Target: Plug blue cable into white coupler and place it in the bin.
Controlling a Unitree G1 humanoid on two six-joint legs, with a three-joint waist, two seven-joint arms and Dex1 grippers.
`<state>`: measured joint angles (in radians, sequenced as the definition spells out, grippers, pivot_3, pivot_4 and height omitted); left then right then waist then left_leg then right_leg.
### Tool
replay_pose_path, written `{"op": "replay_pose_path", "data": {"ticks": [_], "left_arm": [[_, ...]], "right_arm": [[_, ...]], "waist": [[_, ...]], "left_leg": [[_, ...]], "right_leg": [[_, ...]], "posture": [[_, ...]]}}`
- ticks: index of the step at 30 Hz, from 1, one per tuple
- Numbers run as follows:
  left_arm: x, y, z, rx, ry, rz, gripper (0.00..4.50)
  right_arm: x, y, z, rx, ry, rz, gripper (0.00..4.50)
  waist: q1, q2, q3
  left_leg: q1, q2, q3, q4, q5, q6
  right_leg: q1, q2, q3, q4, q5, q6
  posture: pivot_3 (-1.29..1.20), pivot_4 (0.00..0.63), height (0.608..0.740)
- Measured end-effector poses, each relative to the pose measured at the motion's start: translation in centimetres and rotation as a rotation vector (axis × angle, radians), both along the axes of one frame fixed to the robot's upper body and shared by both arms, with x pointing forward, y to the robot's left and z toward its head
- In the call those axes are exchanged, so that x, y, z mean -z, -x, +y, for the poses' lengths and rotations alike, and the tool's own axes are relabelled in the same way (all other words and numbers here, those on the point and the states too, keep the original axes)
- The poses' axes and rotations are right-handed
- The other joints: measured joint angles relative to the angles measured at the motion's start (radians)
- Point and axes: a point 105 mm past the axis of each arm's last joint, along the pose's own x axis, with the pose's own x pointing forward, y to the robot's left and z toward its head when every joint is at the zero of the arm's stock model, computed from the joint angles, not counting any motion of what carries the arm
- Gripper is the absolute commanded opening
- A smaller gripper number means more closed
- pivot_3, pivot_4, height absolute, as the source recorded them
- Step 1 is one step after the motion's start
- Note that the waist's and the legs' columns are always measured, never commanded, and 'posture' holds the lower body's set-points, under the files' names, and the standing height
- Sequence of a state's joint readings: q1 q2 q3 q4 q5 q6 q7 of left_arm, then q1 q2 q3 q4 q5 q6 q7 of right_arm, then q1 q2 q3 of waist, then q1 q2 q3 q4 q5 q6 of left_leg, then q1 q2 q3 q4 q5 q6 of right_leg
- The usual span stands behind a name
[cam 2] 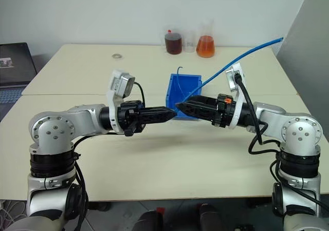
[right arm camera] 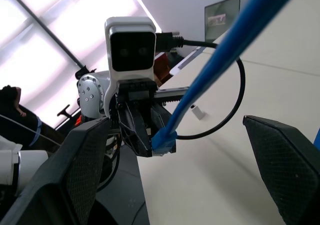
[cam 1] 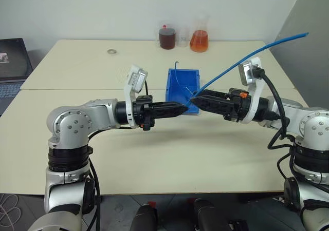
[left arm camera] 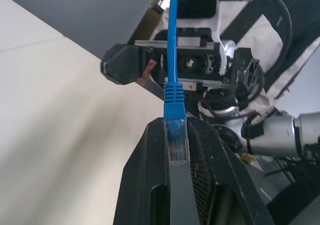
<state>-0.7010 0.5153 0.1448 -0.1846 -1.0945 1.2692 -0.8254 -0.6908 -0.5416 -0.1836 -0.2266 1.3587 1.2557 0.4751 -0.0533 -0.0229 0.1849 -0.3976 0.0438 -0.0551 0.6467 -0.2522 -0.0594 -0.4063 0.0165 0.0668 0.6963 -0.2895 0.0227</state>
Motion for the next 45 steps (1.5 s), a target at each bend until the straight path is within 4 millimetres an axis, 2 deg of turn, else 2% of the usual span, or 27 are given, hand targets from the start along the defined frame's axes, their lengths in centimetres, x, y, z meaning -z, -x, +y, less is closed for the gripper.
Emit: {"op": "replay_pose_path", "data": {"ticks": [3, 6, 15, 22, 29, 31, 39, 45], "left_arm": [[0.0, -0.1, 0.0, 0.004, 0.009, -0.002, 0.25], [-0.1, 0.0, 0.0, 0.007, 0.011, -0.003, 0.25], [0.2, 0.3, -0.3, 0.020, -0.006, -0.010, 0.25], [0.2, 0.5, -0.3, 0.029, -0.001, -0.013, 0.25], [0.3, 0.6, -0.4, 0.034, -0.003, -0.013, 0.25], [0.4, 0.6, -0.5, 0.030, -0.001, -0.024, 0.95], [0.3, 0.4, -0.3, 0.009, 0.008, -0.045, 2.52], [2.0, 1.5, 1.8, -0.046, -0.043, -0.019, 3.89]], "right_arm": [[0.0, 0.5, 0.2, -0.052, 0.011, 0.003, 4.50], [0.2, 0.7, 0.5, -0.087, 0.021, 0.010, 3.99], [0.1, 0.8, 1.2, -0.140, 0.014, 0.023, 1.97], [0.3, 0.4, 1.1, -0.132, 0.015, 0.044, 0.19], [0.4, 0.5, 1.0, -0.141, 0.021, 0.045, 0.13], [0.4, 0.5, 1.0, -0.141, 0.022, 0.045, 0.13], [0.0, 0.5, 1.5, -0.157, 0.010, 0.033, 0.13], [0.1, 0.0, 1.2, -0.130, 0.017, 0.036, 0.13]], "waist": [[-0.001, 0.000, 0.000], [-0.001, 0.000, 0.000], [0.000, 0.000, 0.000], [0.000, 0.000, 0.000], [0.000, 0.000, 0.000], [0.000, 0.000, 0.000], [0.000, 0.000, 0.000], [-0.003, 0.000, 0.000]], "left_leg": [[0.000, 0.000, 0.000, 0.000, 0.000, 0.000], [0.000, 0.000, 0.000, 0.000, 0.000, 0.000], [0.000, 0.000, 0.000, 0.000, 0.000, 0.000], [-0.001, 0.000, 0.000, 0.000, 0.000, 0.000], [-0.001, 0.000, 0.000, 0.000, 0.000, 0.000], [-0.001, 0.000, 0.000, -0.001, 0.000, 0.000], [-0.001, 0.000, 0.000, -0.001, 0.000, 0.000], [-0.001, 0.001, 0.001, -0.001, 0.000, 0.000]], "right_leg": [[0.000, 0.000, 0.000, 0.000, 0.000, 0.000], [0.000, 0.000, 0.000, 0.000, 0.000, 0.000], [0.000, 0.000, 0.000, -0.001, 0.000, 0.000], [0.000, 0.000, 0.000, -0.001, 0.000, 0.000], [0.000, 0.000, 0.000, -0.001, 0.000, 0.000], [0.000, 0.000, 0.000, -0.001, 0.000, 0.000], [0.000, 0.000, 0.000, -0.002, 0.000, 0.000], [-0.001, 0.000, 0.001, -0.003, 0.000, 0.000]], "posture": [[0.00, 0.150, 0.740], [0.00, 0.150, 0.740], [0.00, 0.150, 0.740], [0.00, 0.150, 0.740], [0.00, 0.150, 0.740], [0.00, 0.150, 0.740], [0.00, 0.150, 0.740], [0.00, 0.150, 0.740]]}}
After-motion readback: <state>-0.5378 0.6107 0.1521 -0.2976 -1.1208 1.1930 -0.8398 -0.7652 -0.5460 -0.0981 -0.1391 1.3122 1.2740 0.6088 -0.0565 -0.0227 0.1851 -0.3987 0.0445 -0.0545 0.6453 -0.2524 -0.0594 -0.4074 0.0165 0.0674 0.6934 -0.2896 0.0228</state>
